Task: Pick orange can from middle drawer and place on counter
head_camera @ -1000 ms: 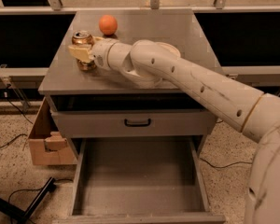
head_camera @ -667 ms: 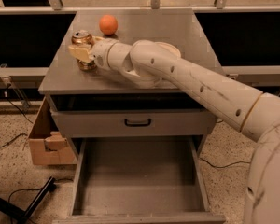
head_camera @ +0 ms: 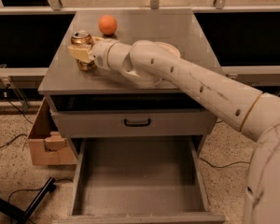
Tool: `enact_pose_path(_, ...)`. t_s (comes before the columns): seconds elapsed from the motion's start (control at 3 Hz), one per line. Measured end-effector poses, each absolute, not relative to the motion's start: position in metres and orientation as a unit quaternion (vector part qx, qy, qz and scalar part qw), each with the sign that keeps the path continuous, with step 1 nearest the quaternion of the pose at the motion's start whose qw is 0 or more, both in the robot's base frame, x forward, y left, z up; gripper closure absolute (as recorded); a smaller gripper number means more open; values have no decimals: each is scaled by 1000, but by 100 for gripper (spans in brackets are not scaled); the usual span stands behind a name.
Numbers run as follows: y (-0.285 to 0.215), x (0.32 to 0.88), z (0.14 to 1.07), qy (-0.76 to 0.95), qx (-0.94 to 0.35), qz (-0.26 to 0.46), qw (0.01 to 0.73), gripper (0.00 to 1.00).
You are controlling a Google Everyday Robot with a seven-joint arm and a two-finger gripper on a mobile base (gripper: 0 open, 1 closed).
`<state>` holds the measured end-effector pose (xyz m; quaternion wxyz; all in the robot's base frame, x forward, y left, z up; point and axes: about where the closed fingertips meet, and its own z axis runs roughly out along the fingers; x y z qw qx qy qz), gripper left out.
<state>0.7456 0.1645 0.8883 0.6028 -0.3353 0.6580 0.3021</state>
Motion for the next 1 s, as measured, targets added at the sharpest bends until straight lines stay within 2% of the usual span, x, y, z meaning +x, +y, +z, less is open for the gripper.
enact_pose_path(0.67,165,746,889,658,-335,302,603,13)
enact_pose_path(1.0,167,745,889,657,-336,303,602,0)
